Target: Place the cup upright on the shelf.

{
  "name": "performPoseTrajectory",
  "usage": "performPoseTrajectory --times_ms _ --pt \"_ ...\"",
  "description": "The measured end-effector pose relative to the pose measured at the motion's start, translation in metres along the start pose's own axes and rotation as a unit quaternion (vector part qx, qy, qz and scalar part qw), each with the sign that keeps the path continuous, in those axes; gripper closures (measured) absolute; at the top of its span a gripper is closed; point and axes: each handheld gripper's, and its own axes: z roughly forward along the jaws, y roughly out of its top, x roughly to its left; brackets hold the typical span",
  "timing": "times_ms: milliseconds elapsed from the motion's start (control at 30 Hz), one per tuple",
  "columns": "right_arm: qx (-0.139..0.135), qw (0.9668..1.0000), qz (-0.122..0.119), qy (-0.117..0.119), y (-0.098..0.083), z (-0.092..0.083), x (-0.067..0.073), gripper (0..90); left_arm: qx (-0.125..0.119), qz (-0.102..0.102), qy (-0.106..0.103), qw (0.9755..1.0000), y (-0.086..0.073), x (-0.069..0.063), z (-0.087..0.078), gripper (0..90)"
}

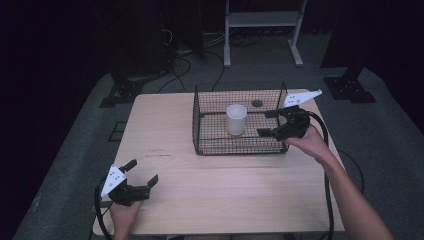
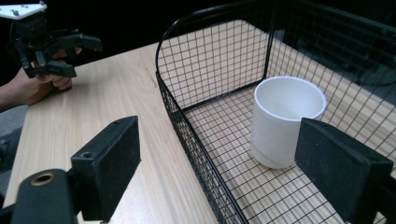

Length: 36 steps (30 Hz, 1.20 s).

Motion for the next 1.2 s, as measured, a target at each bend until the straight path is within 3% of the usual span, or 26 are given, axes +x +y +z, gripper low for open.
performPoseTrajectory --times_ms 500,1200 --pt "0.011 0.9999 -0.001 0.004 -0.018 -0.007 0.01 13.5 0.001 0.002 -0.001 1.0 0.0 -0.001 0.001 0.0" --pt "-0.001 1.0 0.003 0.006 -0.045 -0.02 0.025 13.7 0.002 0.004 0.0 1.0 0.0 -0.001 0.001 0.0"
